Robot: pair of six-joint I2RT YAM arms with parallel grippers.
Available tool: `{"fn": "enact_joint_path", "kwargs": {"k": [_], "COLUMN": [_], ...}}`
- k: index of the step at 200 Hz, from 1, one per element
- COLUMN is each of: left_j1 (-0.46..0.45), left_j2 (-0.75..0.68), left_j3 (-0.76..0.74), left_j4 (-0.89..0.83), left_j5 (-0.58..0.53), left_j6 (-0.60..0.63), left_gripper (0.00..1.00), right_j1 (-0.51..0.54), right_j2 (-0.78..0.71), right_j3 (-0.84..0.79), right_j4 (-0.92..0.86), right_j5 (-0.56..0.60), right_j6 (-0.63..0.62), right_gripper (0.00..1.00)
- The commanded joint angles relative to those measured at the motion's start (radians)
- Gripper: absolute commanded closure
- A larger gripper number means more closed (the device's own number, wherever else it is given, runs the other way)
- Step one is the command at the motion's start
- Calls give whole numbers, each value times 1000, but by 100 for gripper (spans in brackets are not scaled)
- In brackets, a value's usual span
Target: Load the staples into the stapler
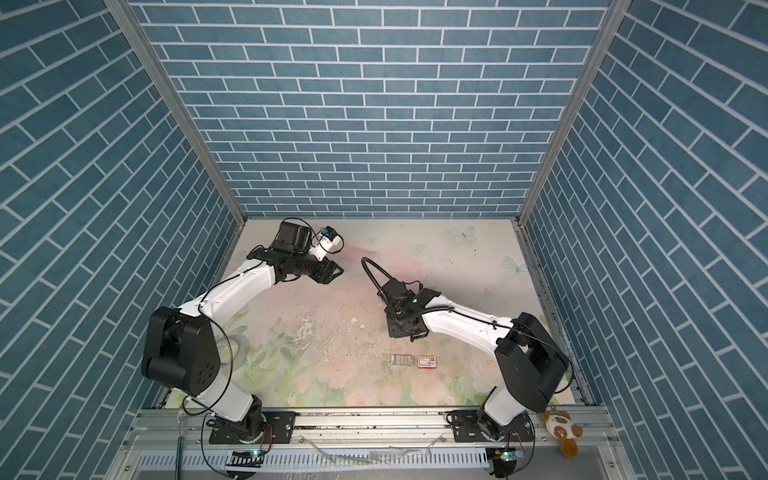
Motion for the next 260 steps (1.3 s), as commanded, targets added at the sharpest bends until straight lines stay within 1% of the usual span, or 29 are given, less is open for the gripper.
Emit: {"fn": "enact_joint_path", "kwargs": {"k": [1, 47, 68, 80, 115, 142, 260], "left_j1": [-25, -60, -67, -67, -71, -78, -93], "left_j2": [12, 23, 30, 32, 40, 45, 47], "left_j3": [30, 25, 28, 25, 26, 29, 35], "left_j4": [-7, 1, -4, -5, -3, -3, -8], "left_j5": [35, 33, 36, 39, 44, 44, 46], "left_j6": [19, 30, 32, 32, 30, 28, 29], "left_gripper": [38, 38, 38, 38, 38, 38, 38], "right_j1": [45, 112, 124, 136, 158, 161, 161], "right_j2": [-44, -50, -47, -48, -50, -58, -16], "right_j3": [-41, -86, -103, -116, -156, -173, -179], "right_j4": [-42, -24, -11, 2, 21, 23, 25], "right_j5": [11, 45, 49, 50, 53, 63, 72], "right_j6": [114, 202, 229, 247, 288, 300, 304], "right_gripper": [72, 73, 79, 80, 80, 81, 81]}}
